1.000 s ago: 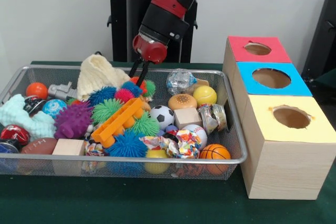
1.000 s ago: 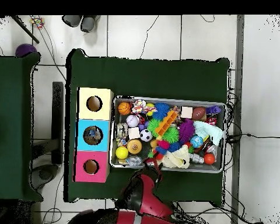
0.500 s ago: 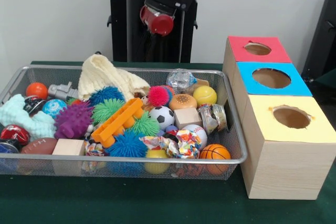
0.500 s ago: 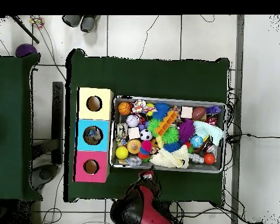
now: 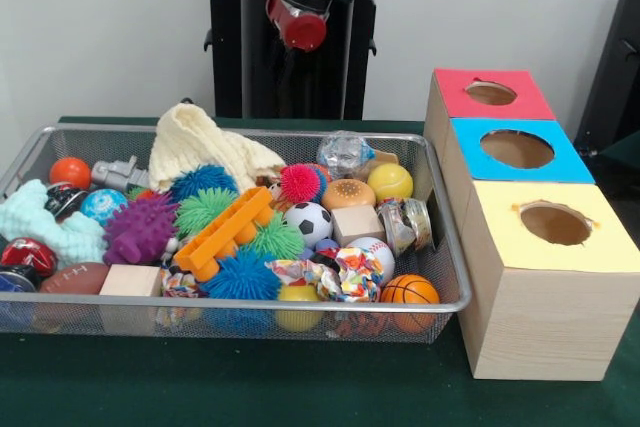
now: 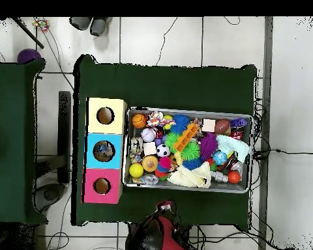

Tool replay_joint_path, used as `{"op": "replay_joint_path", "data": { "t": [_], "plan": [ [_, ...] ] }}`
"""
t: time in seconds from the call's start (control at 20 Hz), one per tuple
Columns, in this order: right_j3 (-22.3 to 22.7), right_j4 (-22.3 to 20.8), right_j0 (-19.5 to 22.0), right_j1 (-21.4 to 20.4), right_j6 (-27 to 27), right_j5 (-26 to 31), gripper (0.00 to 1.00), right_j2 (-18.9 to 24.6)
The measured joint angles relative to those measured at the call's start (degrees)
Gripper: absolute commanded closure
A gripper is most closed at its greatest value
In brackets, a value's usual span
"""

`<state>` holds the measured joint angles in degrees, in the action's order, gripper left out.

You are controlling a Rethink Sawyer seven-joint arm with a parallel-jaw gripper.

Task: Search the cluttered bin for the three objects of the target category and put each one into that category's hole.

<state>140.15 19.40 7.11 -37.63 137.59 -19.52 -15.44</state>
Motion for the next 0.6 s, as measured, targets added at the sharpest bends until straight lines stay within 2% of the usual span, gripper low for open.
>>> {"op": "replay_joint_path", "data": {
  "t": [0.6],
  "plan": [
    [-3.9,0.01,-0.58,6.74,0.0,0.0,0.0,0.02]
  ]
}}
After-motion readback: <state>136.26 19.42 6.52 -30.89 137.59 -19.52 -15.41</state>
